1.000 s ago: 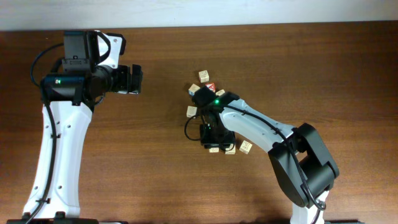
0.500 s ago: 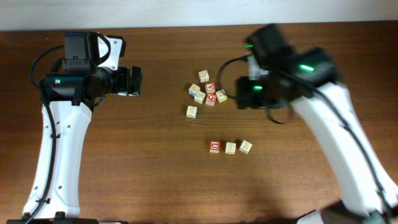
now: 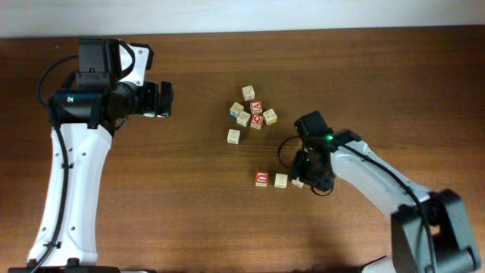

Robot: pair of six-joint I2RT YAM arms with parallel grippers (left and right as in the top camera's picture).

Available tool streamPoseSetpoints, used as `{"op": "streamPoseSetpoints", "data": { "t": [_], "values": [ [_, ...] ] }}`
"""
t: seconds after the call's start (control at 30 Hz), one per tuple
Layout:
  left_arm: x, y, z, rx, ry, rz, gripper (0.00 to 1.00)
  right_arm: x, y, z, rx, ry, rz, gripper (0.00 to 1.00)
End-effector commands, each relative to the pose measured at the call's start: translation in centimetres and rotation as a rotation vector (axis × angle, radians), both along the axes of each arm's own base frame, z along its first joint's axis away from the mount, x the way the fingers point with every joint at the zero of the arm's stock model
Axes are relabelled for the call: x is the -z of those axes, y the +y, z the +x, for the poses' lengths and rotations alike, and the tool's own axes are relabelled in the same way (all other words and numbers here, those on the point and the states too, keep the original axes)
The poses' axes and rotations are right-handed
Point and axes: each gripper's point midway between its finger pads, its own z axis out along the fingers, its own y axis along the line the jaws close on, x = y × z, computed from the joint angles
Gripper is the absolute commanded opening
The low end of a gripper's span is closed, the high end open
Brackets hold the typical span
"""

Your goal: Rotate 3 blocks

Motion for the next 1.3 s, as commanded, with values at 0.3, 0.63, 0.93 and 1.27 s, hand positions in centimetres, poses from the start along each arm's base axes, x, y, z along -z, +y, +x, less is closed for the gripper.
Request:
{"op": "streamPoseSetpoints", "data": {
  "t": [0.3, 0.63, 0.93, 1.27],
  "values": [
    [-0.3, 0.1, -0.1, -0.009, -0.002, -0.007, 0.99, 1.1, 1.3, -0.5, -0.444, -0.010, 0.063, 0.44],
    [-0.3, 0.1, -0.2, -0.009, 0.002, -0.007, 0.99, -5.1, -1.3, 2.7, -0.459, -0.021, -0.058, 0.45],
    [-0.1, 0.1, -0.4, -0.009, 0.010, -0.007, 0.99, 0.4, -0.3, 4.2, -0.422, -0.140, 0.042, 0.10],
    [-0.2, 0.1, -0.4, -0.009, 0.010, -0.007, 0.99, 1.6, 1.7, 3.3, -0.472, -0.123, 0.053, 0.12]
  ]
}}
